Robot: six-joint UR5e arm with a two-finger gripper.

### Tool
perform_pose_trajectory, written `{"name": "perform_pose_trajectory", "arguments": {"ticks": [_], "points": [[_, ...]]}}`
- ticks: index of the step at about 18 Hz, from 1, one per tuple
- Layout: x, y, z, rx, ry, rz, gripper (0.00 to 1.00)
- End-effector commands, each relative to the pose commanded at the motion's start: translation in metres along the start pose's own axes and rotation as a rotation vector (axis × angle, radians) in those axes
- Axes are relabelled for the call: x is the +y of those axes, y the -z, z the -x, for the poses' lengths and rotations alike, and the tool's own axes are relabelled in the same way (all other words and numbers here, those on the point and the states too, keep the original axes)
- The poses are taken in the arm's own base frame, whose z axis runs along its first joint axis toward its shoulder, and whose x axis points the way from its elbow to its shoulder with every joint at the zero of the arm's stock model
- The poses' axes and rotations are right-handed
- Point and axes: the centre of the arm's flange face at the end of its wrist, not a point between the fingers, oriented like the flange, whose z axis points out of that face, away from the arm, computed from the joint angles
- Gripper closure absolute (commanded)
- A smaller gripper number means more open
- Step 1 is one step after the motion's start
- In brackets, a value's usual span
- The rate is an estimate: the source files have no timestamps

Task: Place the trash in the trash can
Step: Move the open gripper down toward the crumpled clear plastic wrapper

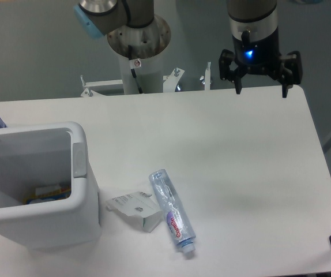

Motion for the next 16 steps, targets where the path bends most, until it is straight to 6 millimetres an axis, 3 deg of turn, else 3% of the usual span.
{"name": "perform_pose_trajectory", "arguments": {"ticks": [7, 11, 16], "points": [[-0.002, -0.004, -0.002, 0.007, -0.003, 0.005, 0.0], [-0.002, -0.031, -0.018, 0.059, -0.02, 0.031, 0.0], [-0.019, -0.053, -0.038, 0.105, -0.025, 0.013, 0.0]]}}
